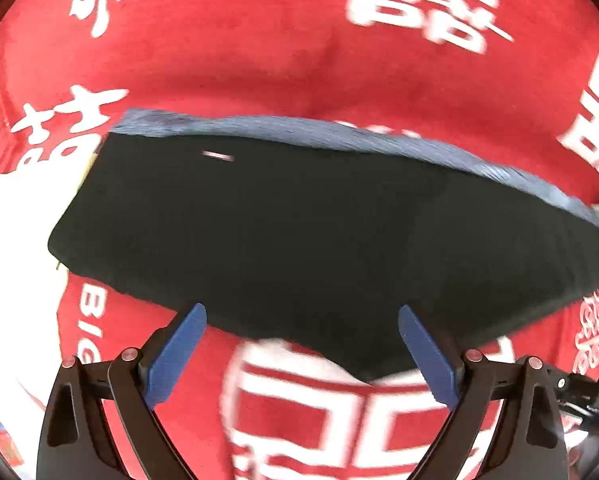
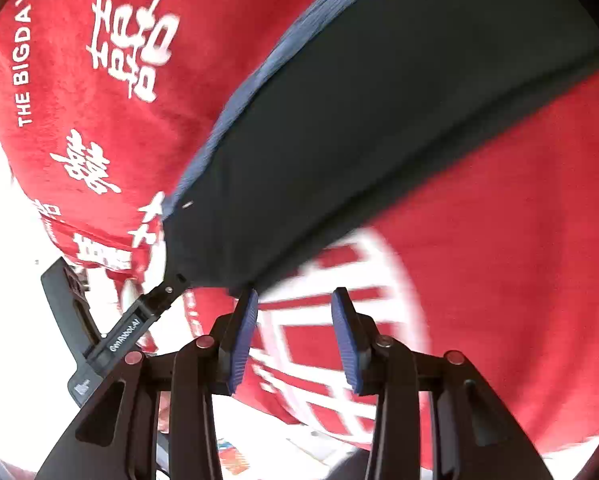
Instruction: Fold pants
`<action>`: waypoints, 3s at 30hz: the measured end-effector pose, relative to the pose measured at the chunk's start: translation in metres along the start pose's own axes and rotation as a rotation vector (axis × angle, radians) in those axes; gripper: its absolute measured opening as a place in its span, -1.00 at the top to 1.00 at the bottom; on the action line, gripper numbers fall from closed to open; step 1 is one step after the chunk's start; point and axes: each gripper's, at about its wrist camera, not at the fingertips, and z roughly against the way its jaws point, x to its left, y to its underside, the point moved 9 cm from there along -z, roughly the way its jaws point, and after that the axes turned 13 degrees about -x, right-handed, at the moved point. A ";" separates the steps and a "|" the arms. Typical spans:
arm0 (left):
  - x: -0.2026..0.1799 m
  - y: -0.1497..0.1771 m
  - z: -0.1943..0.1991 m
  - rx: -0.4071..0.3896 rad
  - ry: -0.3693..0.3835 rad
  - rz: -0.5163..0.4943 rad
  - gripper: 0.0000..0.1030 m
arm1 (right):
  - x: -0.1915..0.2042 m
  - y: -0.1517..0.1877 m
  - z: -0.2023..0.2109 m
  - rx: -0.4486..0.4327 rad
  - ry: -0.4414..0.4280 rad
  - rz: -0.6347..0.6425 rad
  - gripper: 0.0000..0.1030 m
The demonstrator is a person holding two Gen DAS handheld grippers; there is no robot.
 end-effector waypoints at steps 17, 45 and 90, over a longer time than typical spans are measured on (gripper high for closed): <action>0.007 -0.008 -0.051 0.009 0.062 -0.009 -0.89 | 0.026 -0.009 -0.043 -0.054 0.001 -0.011 0.83; -0.036 -0.019 -0.056 0.022 -0.004 -0.126 -0.97 | 0.002 -0.015 -0.006 0.018 0.044 0.118 0.12; -0.114 -0.010 -0.067 -0.009 -0.005 -0.251 -1.00 | -0.080 -0.130 0.043 -0.180 0.558 0.441 0.35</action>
